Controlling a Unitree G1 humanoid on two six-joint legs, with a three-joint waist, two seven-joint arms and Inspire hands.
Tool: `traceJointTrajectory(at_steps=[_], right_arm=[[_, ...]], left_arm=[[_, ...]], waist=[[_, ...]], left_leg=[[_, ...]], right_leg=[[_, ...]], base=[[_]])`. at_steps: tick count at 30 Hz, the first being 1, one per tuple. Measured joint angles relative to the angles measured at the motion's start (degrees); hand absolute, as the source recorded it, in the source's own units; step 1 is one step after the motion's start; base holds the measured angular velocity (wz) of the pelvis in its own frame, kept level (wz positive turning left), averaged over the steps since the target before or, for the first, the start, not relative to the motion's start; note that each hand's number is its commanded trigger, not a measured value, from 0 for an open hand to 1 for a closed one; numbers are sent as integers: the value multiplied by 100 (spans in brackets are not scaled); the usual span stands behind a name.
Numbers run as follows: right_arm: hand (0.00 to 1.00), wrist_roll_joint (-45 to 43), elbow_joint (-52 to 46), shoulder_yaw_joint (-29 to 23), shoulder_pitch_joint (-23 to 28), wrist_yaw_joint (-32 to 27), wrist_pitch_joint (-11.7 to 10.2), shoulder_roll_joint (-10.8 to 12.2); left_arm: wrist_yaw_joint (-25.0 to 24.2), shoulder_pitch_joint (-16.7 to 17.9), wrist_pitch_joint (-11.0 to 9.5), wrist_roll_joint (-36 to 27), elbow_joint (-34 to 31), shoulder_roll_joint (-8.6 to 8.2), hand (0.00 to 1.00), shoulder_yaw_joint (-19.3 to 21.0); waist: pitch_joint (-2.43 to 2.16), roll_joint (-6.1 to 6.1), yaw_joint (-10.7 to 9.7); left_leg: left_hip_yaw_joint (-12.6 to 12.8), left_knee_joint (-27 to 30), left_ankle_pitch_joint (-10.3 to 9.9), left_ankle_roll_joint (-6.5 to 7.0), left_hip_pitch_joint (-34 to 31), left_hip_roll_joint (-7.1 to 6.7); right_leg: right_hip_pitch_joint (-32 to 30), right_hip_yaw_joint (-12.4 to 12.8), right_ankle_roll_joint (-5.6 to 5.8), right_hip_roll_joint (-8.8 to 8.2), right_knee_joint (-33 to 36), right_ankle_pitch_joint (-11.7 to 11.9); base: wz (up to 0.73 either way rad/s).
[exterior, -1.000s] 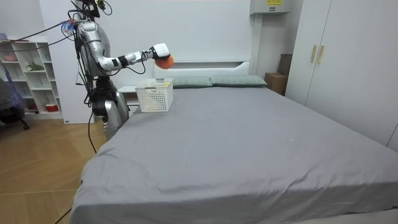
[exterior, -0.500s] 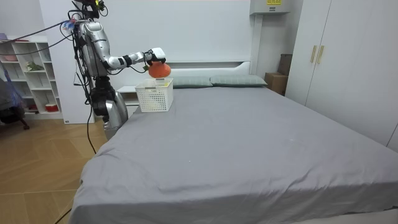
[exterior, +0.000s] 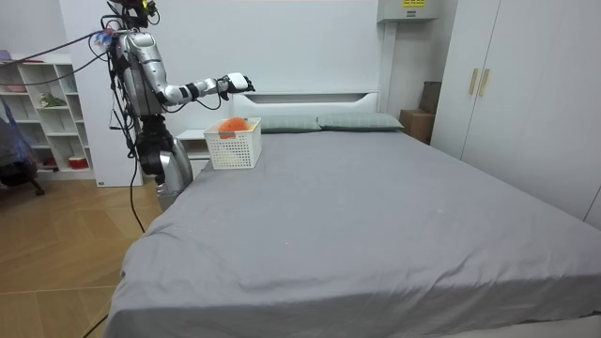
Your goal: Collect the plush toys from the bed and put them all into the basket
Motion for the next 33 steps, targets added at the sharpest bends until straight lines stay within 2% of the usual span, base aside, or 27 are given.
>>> traceJointTrajectory(at_steps=[8,12,14,17,18,21,24,26,28,33], right_arm=[[0,2,33,49,28,97,17,-83],[0,-1,33,-1,132,97,12,-178],[0,-1,32,-77,223,94,-30,-183],[0,46,5,-275,388,87,-39,-179],[0,64,5,-387,413,71,-40,-180],[0,126,6,-758,530,-31,-130,-180],[0,255,5,-1101,691,-130,-213,-186],[0,444,8,-1312,760,-175,-240,-192],[0,619,14,-1516,870,-274,-276,-191],[0,849,16,-1995,1374,-479,-384,-190]], left_arm=[[6,3,-2,-16,0,18,0,31],[49,2,-10,-16,1,16,0,27],[50,-20,-10,-15,0,16,0,32],[36,-23,-8,-39,10,-4,0,26],[11,-29,-9,-39,24,-11,0,24],[-2,-31,-9,-27,50,-35,0,32],[0,-31,-10,-26,236,-30,0,35],[8,-39,-16,-27,295,3,0,42],[8,-50,-51,-18,294,4,0,48],[0,-37,-60,-19,369,-5,0,154]], waist=[[7,-70,-67],[12,-121,-76],[17,-113,-122],[45,-55,-236],[62,-28,-344],[43,53,-522],[-56,173,-716],[-73,224,-940],[-76,226,-1108],[-85,212,-1345]], left_leg=[[19,-2,1,2,20,0],[141,-3,0,5,43,22],[199,-2,-6,12,76,36],[378,-4,-34,32,124,74],[423,-6,-34,34,125,80],[671,-36,-36,41,150,132],[920,-156,-38,53,254,170],[1067,-250,-39,50,358,196],[1126,-309,-39,41,425,214],[1334,-398,-67,25,518,261]], right_leg=[[7,35,3,-1,-2,-2],[-25,192,5,9,-2,-1],[-14,227,13,10,-2,5],[-23,414,31,28,-2,20],[-41,474,38,30,0,26],[-143,712,44,49,2,61],[-200,959,53,72,22,87],[-203,1115,50,103,17,89],[-188,1147,46,120,10,91],[-208,1293,34,157,5,99]], base=[[0],[-13],[-17],[-28],[-29],[-41],[-47],[-41],[-16],[-22]])
